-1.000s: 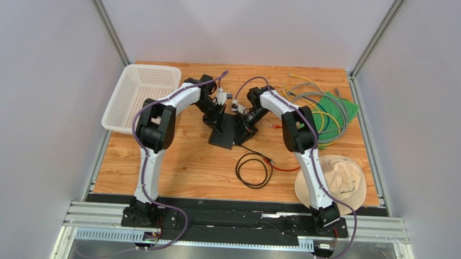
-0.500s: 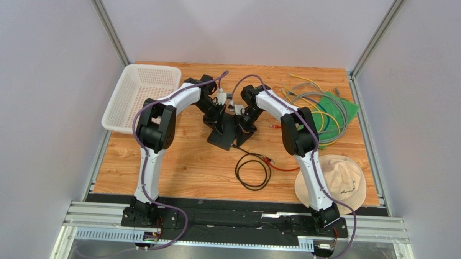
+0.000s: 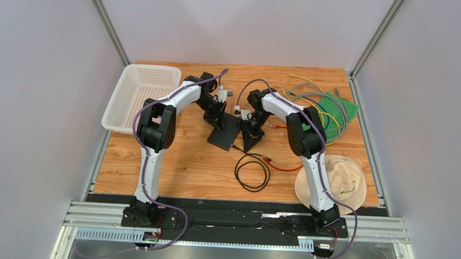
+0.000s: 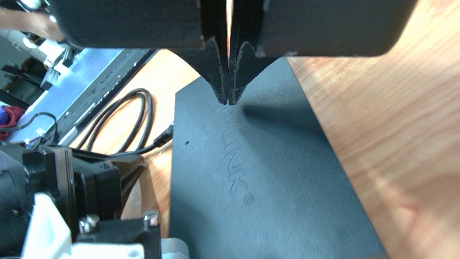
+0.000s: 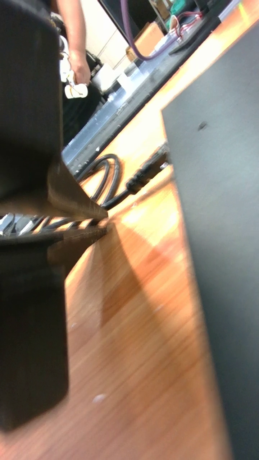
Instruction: Pull the plug from the switch port
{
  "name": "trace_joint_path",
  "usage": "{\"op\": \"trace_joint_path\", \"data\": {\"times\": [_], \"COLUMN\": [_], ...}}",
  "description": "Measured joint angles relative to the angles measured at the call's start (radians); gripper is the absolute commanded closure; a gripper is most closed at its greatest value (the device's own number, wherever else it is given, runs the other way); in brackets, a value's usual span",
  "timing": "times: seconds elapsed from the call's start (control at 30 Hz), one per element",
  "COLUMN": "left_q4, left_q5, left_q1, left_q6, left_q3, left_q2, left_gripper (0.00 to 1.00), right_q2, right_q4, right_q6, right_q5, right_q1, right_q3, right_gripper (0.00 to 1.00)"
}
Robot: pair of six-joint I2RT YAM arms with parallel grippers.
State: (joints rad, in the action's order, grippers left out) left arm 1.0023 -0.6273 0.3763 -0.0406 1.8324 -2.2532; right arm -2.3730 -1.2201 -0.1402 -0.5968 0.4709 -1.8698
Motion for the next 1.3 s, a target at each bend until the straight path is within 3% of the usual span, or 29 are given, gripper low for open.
{"op": "trace_joint_path", "data": {"times": [0.1,0.3,0.33,0.47,0.73,0.9,1.3], "left_q4": [-0.012,-0.061,-0.073,-0.09,0.03,0.114,0.146], "left_q5": [-0.015,-0.061,-0.071,-0.07,0.074,0.091,0.055], "left_q1": [-0.014,-0.052,-0.06,-0.08,-0.108,-0.113,-0.116], "left_q6": [0.013,0.085,0.107,0.151,0.05,-0.02,-0.03], "left_q3": [0.022,0.011,0.002,-0.026,0.054,0.152,0.146], "left_q2": [0.005,0.069,0.086,0.114,0.113,0.062,-0.087], "left_gripper": [0.98,0.71,0.64,0.53,0.5,0.51,0.57], "right_q2": [0.01,0.105,0.127,0.174,0.042,0.016,0.008], "right_q4": [-0.013,0.031,0.045,0.095,0.137,0.172,0.21], "right_q6": [-0.037,-0.132,-0.135,-0.137,-0.116,-0.068,-0.008], "right_q5": [-0.035,-0.053,-0.061,-0.108,-0.172,-0.219,-0.305], "right_q1": [-0.023,-0.042,-0.043,-0.043,-0.051,-0.053,0.016], "right_q3": [0.003,0.024,0.032,0.036,-0.026,-0.014,0.043], "right_gripper": [0.53,0.36,0.36,0.34,0.34,0.36,0.4]}}
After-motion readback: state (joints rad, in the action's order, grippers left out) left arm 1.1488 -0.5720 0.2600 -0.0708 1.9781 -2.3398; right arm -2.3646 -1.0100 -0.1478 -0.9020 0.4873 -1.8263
